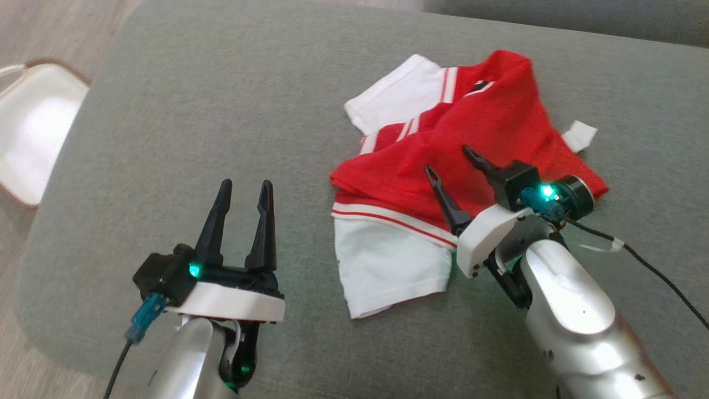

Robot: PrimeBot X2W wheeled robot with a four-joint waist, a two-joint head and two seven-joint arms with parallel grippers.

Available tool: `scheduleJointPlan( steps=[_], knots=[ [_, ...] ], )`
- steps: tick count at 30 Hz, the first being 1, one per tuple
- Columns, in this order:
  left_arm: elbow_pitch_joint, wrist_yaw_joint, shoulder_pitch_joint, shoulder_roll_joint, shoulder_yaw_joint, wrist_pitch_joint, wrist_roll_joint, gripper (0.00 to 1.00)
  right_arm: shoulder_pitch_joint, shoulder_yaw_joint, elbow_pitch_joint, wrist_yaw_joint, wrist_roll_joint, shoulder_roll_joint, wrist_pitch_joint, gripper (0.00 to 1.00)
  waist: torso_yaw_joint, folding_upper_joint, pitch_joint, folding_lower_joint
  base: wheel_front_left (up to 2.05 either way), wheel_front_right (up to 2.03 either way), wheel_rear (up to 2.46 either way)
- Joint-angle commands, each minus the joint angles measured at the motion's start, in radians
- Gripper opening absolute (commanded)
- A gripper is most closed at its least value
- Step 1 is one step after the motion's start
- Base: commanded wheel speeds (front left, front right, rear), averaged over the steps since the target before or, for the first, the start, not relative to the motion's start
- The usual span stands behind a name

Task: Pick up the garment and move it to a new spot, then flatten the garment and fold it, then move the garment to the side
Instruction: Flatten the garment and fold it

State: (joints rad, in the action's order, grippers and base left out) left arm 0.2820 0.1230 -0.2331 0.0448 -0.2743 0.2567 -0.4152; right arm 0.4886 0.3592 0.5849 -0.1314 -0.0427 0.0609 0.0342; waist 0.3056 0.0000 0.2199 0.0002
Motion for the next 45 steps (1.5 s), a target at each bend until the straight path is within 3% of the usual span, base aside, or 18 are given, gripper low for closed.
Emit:
scheduleJointPlan(
  steps=[1, 10, 11, 12, 20, 33, 44, 45],
  knots=[
    [-0.028, -0.005, -0.037, 0.006, 0.024, 0.005, -0.006, 1.0, 0.036, 0.011, -0.015, 0.001, 0.004, -0.011, 0.016, 1.0, 0.023, 0.0, 0.012, -0.0002, 0.0, 0.0, 0.0],
    [-0.033, -0.015, -0.048, 0.006, -0.001, 0.005, -0.023, 1.0, 0.091, -0.02, 0.098, 0.001, 0.021, -0.011, 0.052, 1.0, 0.057, 0.0, 0.039, -0.0002, 0.0, 0.0, 0.0],
    [-0.033, -0.017, -0.051, 0.006, -0.003, 0.005, -0.024, 1.0, 0.096, -0.02, 0.105, 0.001, 0.022, -0.011, 0.056, 0.36, 0.058, 0.0, 0.041, -0.0002, 0.0, 0.0, 0.0],
    [-0.034, -0.018, -0.053, 0.006, -0.004, 0.005, -0.026, 1.0, 0.101, -0.021, 0.112, 0.001, 0.022, -0.011, 0.06, 0.0, 0.059, 0.0, 0.044, -0.0002, 0.0, 0.0, 0.0],
    [-0.029, -0.023, -0.059, 0.006, 0.014, 0.005, -0.021, 1.0, 0.119, -0.031, 0.132, 0.001, 0.018, -0.011, 0.111, 0.0, 0.034, 0.0, 0.032, -0.0002, 0.0, 0.0, 0.0],
    [-0.037, -0.023, -0.017, 0.005, 0.078, 0.005, 0.007, 1.0, 0.035, -0.132, 0.039, 0.001, 0.08, 0.014, 0.109, 0.0, -0.086, 0.0, -0.062, -0.0002, 0.0, 0.0, 0.0],
    [-0.044, -0.022, -0.001, 0.005, 0.086, 0.005, 0.009, 1.0, -0.09, -0.164, -0.131, 0.001, 0.04, 0.281, -0.044, 0.0, -0.136, 0.0, -0.105, -0.0002, 0.0, 0.0, 0.0],
    [-0.043, -0.023, -0.001, 0.005, 0.087, 0.005, 0.009, 1.0, -0.098, -0.172, -0.137, 0.001, 0.032, 0.303, -0.058, 0.16, -0.137, 0.0, -0.106, -0.0002, 0.0, 0.0, 0.0]
  ],
)
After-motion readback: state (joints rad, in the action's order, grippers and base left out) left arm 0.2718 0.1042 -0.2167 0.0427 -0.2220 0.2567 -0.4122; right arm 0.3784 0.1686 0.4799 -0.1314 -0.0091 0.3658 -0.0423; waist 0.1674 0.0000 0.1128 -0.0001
